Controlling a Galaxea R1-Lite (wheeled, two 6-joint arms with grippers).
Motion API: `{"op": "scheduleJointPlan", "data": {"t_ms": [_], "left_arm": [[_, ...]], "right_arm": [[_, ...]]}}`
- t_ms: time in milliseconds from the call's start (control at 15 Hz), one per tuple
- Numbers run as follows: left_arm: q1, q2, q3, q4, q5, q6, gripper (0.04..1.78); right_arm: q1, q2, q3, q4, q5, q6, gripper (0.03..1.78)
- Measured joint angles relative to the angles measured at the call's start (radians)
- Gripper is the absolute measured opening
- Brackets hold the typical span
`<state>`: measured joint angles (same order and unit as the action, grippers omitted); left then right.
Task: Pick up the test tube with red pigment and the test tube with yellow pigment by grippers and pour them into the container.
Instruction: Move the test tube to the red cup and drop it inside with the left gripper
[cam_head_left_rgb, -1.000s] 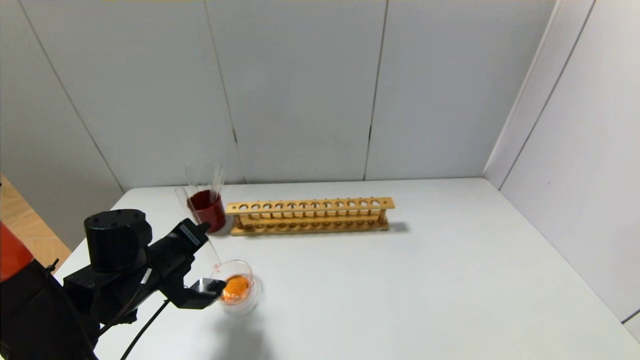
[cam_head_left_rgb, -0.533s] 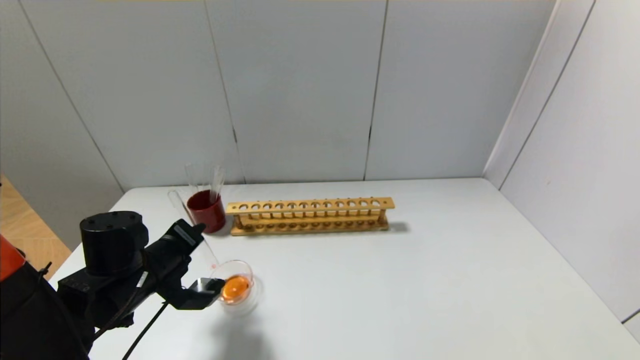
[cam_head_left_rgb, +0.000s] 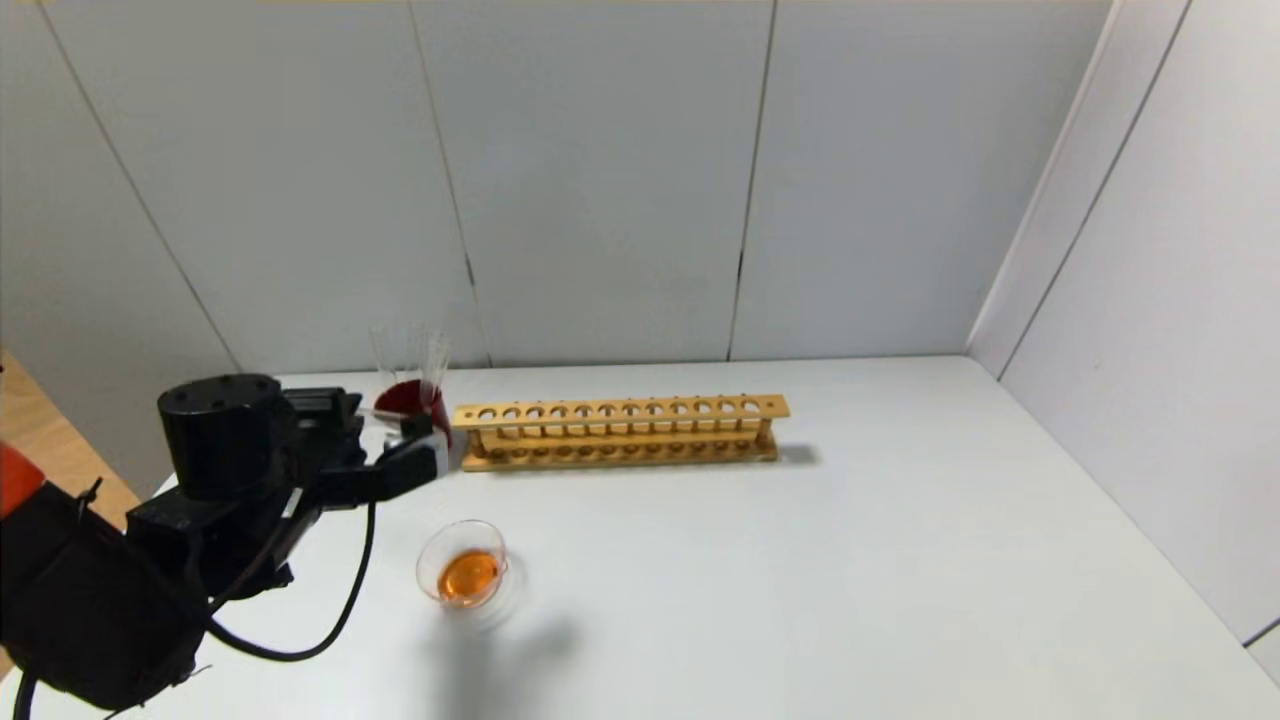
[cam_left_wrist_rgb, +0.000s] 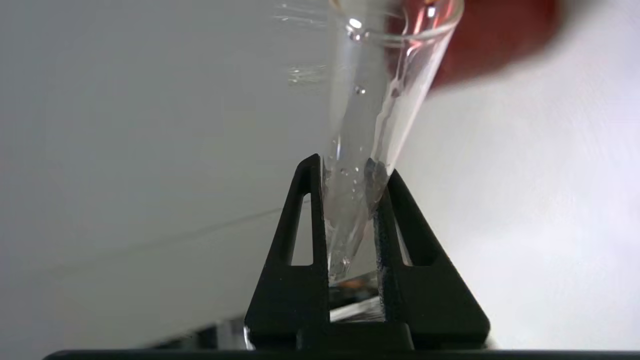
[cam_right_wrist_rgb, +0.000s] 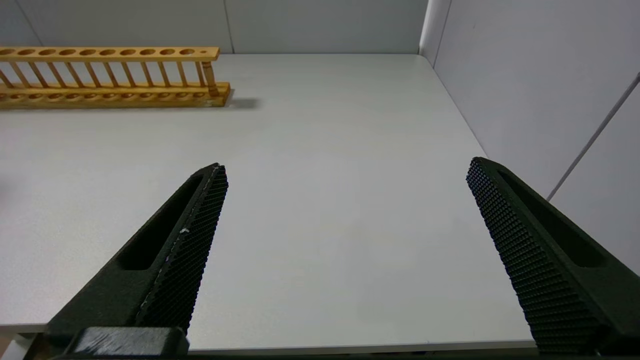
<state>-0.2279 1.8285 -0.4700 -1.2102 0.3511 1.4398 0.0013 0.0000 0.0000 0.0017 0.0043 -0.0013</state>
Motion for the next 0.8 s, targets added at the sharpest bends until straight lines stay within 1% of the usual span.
{"op": "scheduleJointPlan", "data": {"t_ms": [267, 333, 467, 667, 800], "left_arm": [[0.05, 0.092, -0.352, 0.065, 0.006, -0.423, 0.31], [0.066, 0.114, -0.421, 0.087, 0.006, -0.515, 0.31], [0.091, 0.141, -0.494, 0.162, 0.003, -0.698, 0.31], [0.113, 0.161, -0.542, 0.276, -0.006, -0.945, 0.31], [0.12, 0.17, -0.581, 0.356, -0.042, -1.104, 0.31]], "right_arm": [[0.0, 0.0, 0.0, 0.0, 0.0, 0.0, 1.75], [0.0, 0.0, 0.0, 0.0, 0.0, 0.0, 1.75], [0.0, 0.0, 0.0, 0.0, 0.0, 0.0, 1.75], [0.0, 0.0, 0.0, 0.0, 0.0, 0.0, 1.75], [0.0, 0.0, 0.0, 0.0, 0.0, 0.0, 1.75]]}}
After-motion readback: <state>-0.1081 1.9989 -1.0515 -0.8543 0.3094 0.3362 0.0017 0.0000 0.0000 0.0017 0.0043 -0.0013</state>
